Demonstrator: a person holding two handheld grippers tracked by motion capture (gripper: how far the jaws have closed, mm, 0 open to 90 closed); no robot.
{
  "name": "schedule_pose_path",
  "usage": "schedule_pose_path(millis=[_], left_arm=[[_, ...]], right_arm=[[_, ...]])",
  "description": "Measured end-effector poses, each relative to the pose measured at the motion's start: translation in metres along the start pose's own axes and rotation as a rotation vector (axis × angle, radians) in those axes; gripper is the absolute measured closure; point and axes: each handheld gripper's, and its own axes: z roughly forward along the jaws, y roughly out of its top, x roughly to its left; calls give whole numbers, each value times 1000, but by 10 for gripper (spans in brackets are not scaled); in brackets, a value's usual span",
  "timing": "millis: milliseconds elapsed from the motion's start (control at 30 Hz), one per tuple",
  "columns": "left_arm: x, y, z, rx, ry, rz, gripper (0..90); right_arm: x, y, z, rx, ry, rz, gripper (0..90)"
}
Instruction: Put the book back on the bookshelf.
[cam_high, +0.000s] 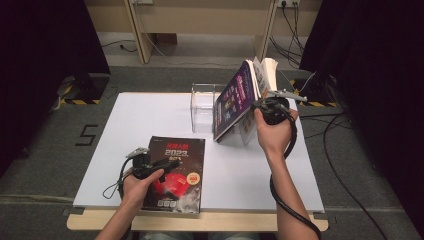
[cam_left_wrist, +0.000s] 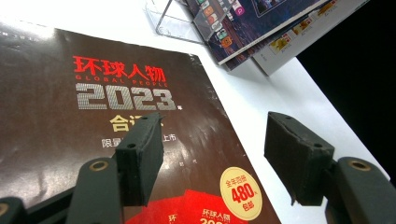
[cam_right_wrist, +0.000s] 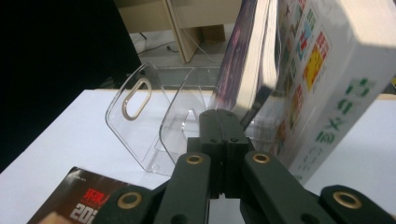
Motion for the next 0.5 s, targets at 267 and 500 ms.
schedule_pose_path(millis=[267,500], left_arm=[[-2,0,0,-2,-1,3,364],[-1,-1,1,2,-3,3,364]], right_arm=[[-5,-4,0,-31,-15,15,900],[-6,-5,0,-50,-28,15,900]])
